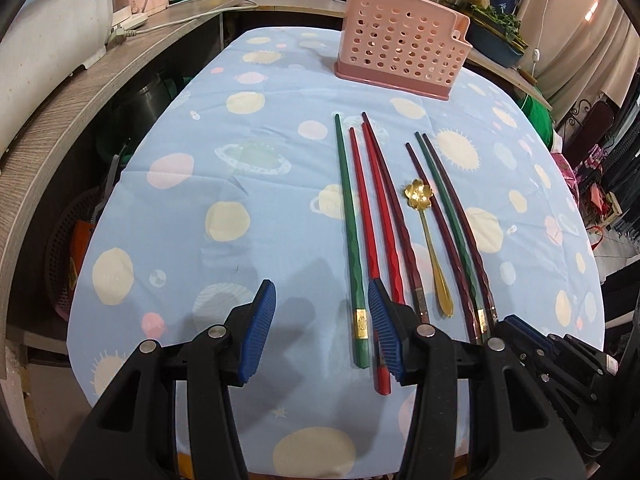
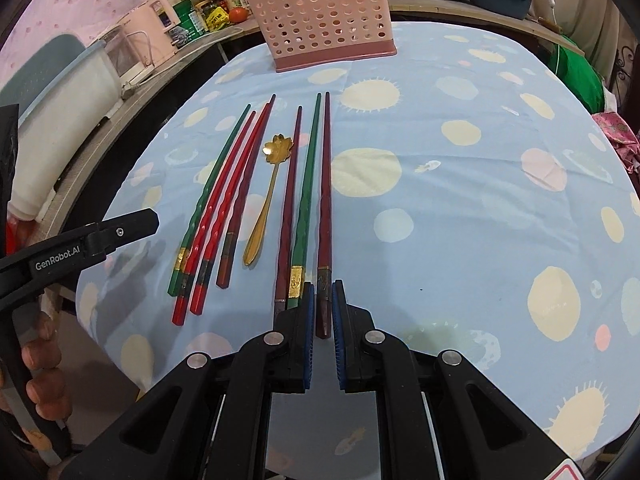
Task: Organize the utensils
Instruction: 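Grasp the green chopstick with the left tool while the right tool grasps a dark red chopstick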
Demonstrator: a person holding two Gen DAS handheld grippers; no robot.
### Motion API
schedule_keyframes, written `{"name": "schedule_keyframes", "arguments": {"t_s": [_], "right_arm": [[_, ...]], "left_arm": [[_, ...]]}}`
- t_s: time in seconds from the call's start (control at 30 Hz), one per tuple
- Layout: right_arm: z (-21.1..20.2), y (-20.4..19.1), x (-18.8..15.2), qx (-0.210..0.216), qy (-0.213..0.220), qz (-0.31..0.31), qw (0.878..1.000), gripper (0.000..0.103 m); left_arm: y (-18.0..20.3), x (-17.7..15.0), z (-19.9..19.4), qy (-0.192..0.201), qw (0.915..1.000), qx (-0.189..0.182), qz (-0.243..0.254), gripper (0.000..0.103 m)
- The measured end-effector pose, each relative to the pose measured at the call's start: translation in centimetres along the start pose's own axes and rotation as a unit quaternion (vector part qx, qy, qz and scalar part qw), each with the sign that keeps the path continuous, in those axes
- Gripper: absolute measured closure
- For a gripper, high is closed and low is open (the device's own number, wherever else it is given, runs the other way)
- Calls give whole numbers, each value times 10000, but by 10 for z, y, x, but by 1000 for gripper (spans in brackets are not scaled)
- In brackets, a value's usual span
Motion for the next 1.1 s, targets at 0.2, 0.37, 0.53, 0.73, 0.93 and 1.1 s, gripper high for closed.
{"name": "schedule_keyframes", "arguments": {"t_s": [0.2, 0.37, 0.53, 0.73, 0.93, 1.1], "right_arm": [[3, 1, -3, -4, -40, 4, 10000, 93], [5, 1, -3, -18, -36, -9, 10000, 93], [6, 1, -3, -35, -28, -19, 10000, 94], [7, 1, -2, -28, -21, -4, 10000, 94], [7, 2, -3, -26, -21, -3, 10000, 94], [7, 2, -3, -27, -22, -5, 10000, 94]], "left_arm": [[4, -8, 3, -81, 9999, -30, 67, 57], [9, -14, 5, -146, 9998, -59, 128, 57], [13, -18, 7, -191, 9996, -87, 170, 57], [14, -21, 11, -247, 9995, -68, 191, 57], [14, -23, 16, -282, 9993, 6, 239, 57], [11, -26, 21, -333, 9991, 93, 259, 59]]}}
Point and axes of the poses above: each gripper's, at about its wrist camera, not at the fingertips, and z roughly the way its jaws point, y to its right, x to its top, the point moved 7 cm from there along z, roughly the way its jaws point, and after that the axes turned 8 degrees about x, right-handed, at the moved point
